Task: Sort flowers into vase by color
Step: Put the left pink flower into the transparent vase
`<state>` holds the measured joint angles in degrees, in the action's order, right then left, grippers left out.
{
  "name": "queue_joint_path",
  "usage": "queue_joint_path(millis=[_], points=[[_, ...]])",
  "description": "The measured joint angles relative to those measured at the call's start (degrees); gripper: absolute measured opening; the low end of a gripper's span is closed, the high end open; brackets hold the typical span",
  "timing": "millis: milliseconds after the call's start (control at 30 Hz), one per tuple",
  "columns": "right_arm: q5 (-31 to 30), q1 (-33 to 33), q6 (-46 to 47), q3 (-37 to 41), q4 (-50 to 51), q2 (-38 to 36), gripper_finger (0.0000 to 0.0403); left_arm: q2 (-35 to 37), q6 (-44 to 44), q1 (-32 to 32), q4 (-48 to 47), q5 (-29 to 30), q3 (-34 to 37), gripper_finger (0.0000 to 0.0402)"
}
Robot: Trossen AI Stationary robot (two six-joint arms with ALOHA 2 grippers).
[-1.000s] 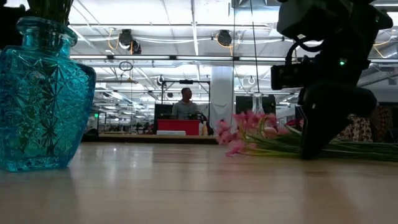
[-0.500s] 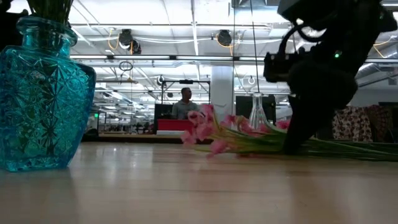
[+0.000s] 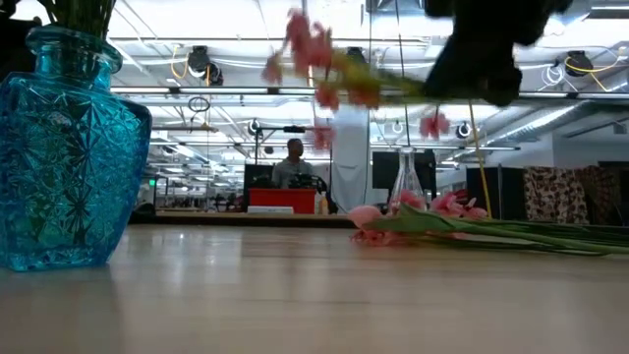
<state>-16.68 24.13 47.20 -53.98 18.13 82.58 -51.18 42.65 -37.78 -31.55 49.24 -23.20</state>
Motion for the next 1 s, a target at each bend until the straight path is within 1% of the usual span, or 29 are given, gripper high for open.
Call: queue_joint_path(millis=[67,167,233,367,500,567,700,867,1000], points=[[-2.0,0.2,-2.3,0.0,-0.7,-2.9,0.0002,0.0,-0.7,0.0,0.2,-0.2,0.0,0.0253],[-6.6,0.4,-6.9,0.0,-2.4,-6.9,0.0002,0.0,-3.2,0.0,1.1,-0.2,0.0,0.0253],[-9.0,0.4,-11.5,0.0,-5.5,-9.0,0.0002,0.0,-5.9,0.5,1.7,-0.1,0.0,0.0253],[-12.8,-0.2,-25.5,0.0,-14.2,-11.8,0.0002,0.3,-11.4,2.8,1.6,1.4,0.0,0.0253],[-12.9,-2.5,-40.3,0.0,-22.6,-13.8,0.0002,2.3,-19.7,7.4,3.3,2.2,0.0,0.0253],[-10.6,-4.6,-46.3,0.0,-26.1,-14.7,0.0002,4.0,-25.1,10.3,6.6,1.3,0.0,0.0253],[-3.8,-9.9,-53.0,0.0,-30.0,-16.5,0.0002,7.6,-37.8,16.1,15.7,-6.4,0.0,0.0253],[3.5,-16.8,-56.5,-0.1,-35.3,-16.2,0.0002,10.4,-51.1,24.5,25.9,-16.0,0.0,0.0253],[9.3,-21.2,-57.4,-0.1,-43.5,-13.7,0.0002,10.6,-57.7,32.4,34.8,-26.3,0.0,0.0253]])
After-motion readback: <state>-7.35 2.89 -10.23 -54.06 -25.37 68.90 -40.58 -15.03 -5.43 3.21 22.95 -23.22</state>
